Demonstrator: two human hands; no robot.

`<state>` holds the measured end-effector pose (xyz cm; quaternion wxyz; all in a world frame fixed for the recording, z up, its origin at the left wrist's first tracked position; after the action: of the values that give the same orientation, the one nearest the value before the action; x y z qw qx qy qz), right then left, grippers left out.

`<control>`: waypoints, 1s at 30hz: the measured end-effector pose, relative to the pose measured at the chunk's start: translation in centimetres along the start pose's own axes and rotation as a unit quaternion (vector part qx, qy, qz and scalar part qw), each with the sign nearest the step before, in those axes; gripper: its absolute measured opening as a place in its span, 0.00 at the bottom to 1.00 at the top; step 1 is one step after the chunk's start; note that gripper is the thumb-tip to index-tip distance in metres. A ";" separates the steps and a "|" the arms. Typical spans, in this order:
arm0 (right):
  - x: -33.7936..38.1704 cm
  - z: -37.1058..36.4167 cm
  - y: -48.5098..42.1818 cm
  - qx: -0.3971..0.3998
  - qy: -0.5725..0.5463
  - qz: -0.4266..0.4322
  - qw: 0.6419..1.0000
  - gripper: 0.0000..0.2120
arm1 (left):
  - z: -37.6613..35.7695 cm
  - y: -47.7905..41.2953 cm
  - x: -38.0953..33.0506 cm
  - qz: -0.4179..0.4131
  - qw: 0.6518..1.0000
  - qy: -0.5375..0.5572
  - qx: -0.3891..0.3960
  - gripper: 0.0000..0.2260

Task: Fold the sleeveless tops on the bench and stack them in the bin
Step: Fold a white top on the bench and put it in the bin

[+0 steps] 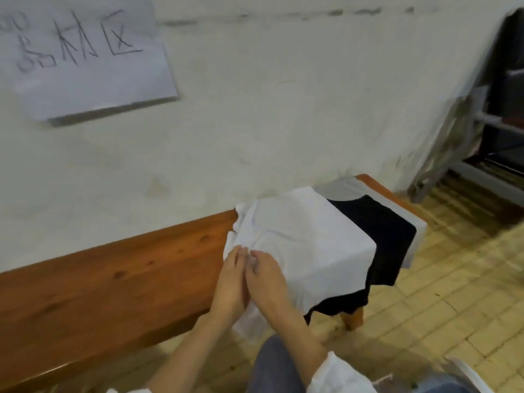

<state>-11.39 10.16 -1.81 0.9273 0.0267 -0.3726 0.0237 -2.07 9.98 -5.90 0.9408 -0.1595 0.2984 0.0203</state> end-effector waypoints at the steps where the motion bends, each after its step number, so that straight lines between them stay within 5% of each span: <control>1: 0.8 -1.4 -0.1 0.004 0.045 0.005 0.999 0.17 | 0.2 -0.2 1.0 -0.043 0.996 -0.084 0.000 0.21; 3: 0.8 -3.0 -0.1 0.011 0.185 0.013 0.983 0.21 | -0.4 0.0 1.3 -0.141 0.948 -0.247 0.144 0.28; 6: 0.8 -3.5 0.0 0.019 0.290 0.019 0.957 0.24 | 0.4 0.1 0.5 -0.129 0.900 -0.342 0.236 0.31; 12: 3.2 -3.0 -0.1 0.063 0.383 0.053 0.920 0.25 | 1.9 0.3 1.2 -0.030 0.930 -0.283 0.232 0.34; 21: 10.2 -9.1 1.9 0.095 0.376 0.085 0.918 0.24 | 7.5 2.6 9.1 -0.033 0.943 -0.264 0.199 0.32; 30: 16.2 -15.3 3.6 0.169 0.237 0.146 0.946 0.19 | 14.9 4.8 16.9 0.013 0.961 -0.214 0.176 0.25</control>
<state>10.66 15.19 -1.54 0.9573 0.1219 -0.1321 0.2266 19.44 18.22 -5.40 0.9956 0.0204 0.0908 0.0138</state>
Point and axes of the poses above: each hand's wrist, its own y-axis away from the middle knuckle, its own z-axis out of the back of the hand, x = y × z, the point moved 1 cm from there along -y, towards the middle knuckle, and after that the axes turned 11 degrees about y, right-handed, at the moved point
